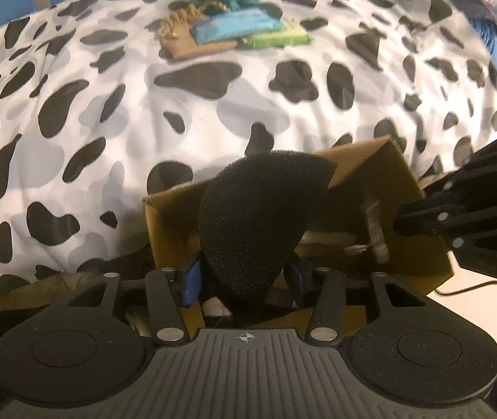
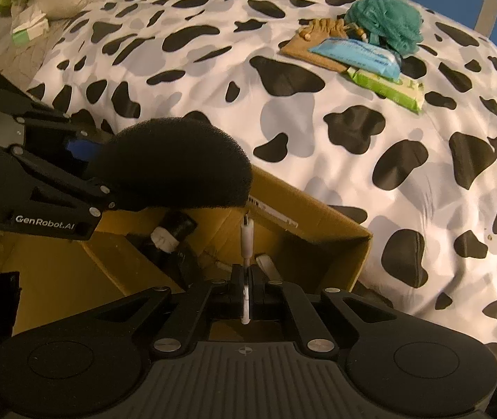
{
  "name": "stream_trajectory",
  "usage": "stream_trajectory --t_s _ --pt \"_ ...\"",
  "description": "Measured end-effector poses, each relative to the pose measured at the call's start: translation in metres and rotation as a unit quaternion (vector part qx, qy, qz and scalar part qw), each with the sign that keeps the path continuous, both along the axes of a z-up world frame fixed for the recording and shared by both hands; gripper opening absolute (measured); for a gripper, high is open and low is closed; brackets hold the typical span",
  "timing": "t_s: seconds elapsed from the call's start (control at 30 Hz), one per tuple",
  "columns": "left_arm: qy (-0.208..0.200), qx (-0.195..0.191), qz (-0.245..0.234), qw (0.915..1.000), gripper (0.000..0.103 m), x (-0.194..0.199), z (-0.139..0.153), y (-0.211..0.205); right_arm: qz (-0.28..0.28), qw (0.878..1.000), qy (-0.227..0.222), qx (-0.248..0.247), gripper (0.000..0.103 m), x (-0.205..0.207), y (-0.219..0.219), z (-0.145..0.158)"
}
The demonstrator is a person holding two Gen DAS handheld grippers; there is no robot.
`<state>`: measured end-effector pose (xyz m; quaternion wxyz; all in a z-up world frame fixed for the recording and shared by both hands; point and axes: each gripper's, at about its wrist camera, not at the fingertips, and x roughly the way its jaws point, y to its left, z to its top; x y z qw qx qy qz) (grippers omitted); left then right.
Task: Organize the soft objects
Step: 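Lower sponge and cable into the box and open both tools, then withdraw both tools from the box toward the remaining items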
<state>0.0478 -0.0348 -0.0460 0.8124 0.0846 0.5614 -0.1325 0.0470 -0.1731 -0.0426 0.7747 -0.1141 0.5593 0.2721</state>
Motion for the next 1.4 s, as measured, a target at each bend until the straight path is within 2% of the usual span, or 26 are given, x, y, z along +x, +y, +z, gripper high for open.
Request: stream_trajectory --t_s 0.1,0.13,0.17,0.2,0.27,0.43,0.77,1.27,1.4 --pt "0.008 0.012 -0.001 0.9999 0.049 0.001 -0.004 -0.002 0.003 1.000 -0.004 -0.005 0.038 -0.001 0.001 0.000" --pt "0.009 0.014 0.000 0.9999 0.049 0.001 -0.004 -0.002 0.004 1.000 -0.008 -0.005 0.057 -0.001 0.001 0.001" --pt "0.009 0.014 0.002 0.9999 0.049 0.001 -0.004 0.000 0.005 1.000 -0.012 -0.004 0.069 -0.001 0.002 0.002" --pt "0.010 0.013 0.004 0.9999 0.049 0.001 -0.004 0.000 0.005 1.000 -0.014 -0.002 0.071 -0.002 0.002 0.004" --pt "0.010 0.012 0.008 0.9998 0.050 0.002 -0.004 0.002 0.003 1.000 -0.018 -0.004 0.084 -0.001 0.001 0.004" --pt "0.008 0.012 0.009 0.9999 0.050 0.002 -0.003 0.000 -0.005 1.000 -0.026 -0.006 0.091 0.000 0.001 0.006" --pt "0.008 0.012 0.016 0.9998 0.050 0.004 -0.003 0.002 -0.061 0.997 -0.050 0.011 0.092 0.010 -0.014 0.014" --pt "0.000 0.006 0.023 0.9997 0.050 0.005 -0.001 0.004 -0.074 0.995 -0.062 0.010 0.092 0.011 -0.016 0.017" --pt "-0.002 0.005 0.025 0.9997 0.050 0.006 0.000 0.004 -0.073 0.995 -0.066 0.003 0.097 0.011 -0.014 0.016"
